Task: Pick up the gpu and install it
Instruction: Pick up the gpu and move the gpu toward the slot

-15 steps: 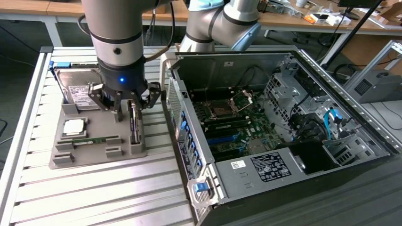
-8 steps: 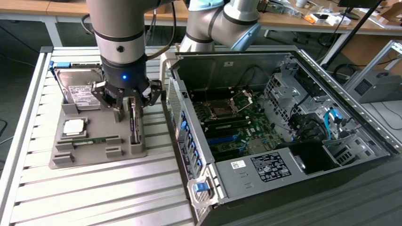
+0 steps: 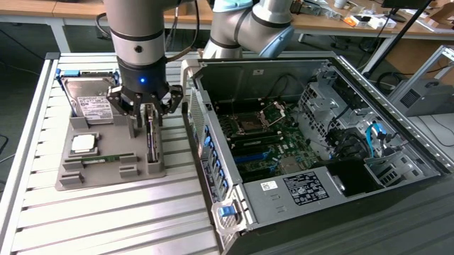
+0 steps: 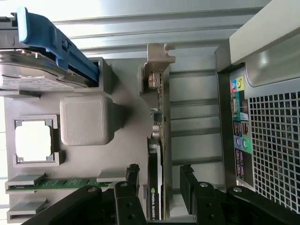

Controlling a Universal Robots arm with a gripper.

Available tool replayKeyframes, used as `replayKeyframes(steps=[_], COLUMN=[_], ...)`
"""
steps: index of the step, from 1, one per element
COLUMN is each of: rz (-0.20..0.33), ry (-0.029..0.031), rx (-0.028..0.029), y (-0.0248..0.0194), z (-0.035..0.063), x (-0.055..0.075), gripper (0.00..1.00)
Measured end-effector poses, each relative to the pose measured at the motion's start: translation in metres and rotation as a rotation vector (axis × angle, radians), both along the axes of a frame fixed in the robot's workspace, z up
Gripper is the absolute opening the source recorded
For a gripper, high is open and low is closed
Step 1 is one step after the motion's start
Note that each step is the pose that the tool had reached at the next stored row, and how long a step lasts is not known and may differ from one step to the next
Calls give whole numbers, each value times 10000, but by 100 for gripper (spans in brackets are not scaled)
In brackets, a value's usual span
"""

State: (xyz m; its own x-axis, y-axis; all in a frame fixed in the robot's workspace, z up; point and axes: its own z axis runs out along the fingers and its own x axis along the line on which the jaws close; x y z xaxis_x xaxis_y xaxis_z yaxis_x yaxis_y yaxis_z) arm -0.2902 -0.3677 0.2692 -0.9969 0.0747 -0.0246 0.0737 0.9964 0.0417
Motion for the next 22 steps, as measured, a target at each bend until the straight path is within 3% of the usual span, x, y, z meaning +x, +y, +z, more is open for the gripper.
replayKeyframes(steps=[1,4,22], rz=[6,22,48], ry=[-1,0,1], rx=[-7,-21,-40], y=[21,29,33], z=[-13,-57,-232], x=[0,0,0], gripper=[48,48,48])
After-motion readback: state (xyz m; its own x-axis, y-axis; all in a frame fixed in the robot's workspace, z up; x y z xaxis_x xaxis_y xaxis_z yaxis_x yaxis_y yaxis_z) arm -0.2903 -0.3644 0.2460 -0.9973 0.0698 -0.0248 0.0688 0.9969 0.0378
